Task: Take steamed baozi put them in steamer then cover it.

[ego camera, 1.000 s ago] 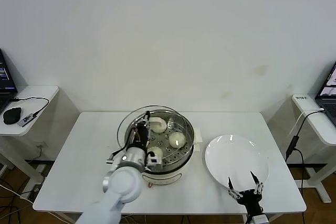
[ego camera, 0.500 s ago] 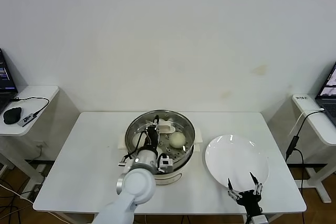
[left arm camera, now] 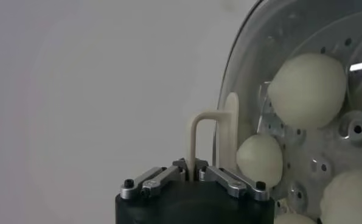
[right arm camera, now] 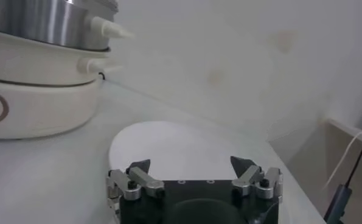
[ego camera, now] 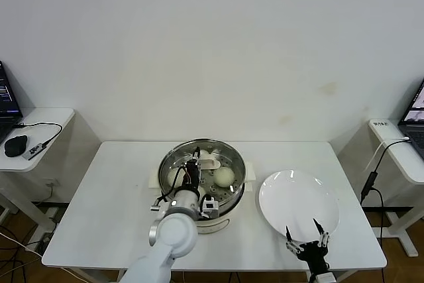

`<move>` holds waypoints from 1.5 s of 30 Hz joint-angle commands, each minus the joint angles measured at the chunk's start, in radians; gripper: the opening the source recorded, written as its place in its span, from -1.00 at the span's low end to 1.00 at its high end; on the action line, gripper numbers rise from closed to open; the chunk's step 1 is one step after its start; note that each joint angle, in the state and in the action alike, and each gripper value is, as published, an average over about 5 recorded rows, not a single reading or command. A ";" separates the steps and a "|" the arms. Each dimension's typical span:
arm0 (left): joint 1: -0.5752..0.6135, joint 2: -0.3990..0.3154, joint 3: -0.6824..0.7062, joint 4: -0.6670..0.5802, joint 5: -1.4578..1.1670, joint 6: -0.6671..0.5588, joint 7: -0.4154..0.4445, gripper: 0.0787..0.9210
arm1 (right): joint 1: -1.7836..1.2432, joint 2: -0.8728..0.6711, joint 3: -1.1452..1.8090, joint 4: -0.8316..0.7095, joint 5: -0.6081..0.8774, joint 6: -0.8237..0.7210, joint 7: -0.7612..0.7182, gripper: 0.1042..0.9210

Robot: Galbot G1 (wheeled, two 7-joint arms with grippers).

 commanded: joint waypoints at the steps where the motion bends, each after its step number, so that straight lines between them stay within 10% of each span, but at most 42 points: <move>1: -0.002 -0.008 -0.005 0.007 0.010 -0.003 -0.003 -0.83 | -0.001 0.000 -0.002 0.001 -0.002 0.000 -0.001 0.76; 13: 0.026 -0.017 -0.016 -0.009 0.026 -0.018 -0.020 -0.79 | -0.005 0.000 -0.007 0.006 -0.006 0.003 -0.003 0.76; 33: 0.305 0.016 -0.048 -0.339 -0.014 -0.065 -0.079 0.54 | -0.020 -0.007 -0.013 0.025 -0.005 0.006 -0.009 0.76; 38: 0.497 0.071 -0.140 -0.465 -0.220 -0.103 -0.196 0.75 | -0.015 -0.014 -0.012 0.029 0.008 0.002 -0.012 0.76; 45: 0.733 0.083 -0.499 -0.478 -1.156 -0.407 -0.533 0.77 | -0.024 -0.045 -0.028 0.051 0.082 -0.006 -0.026 0.76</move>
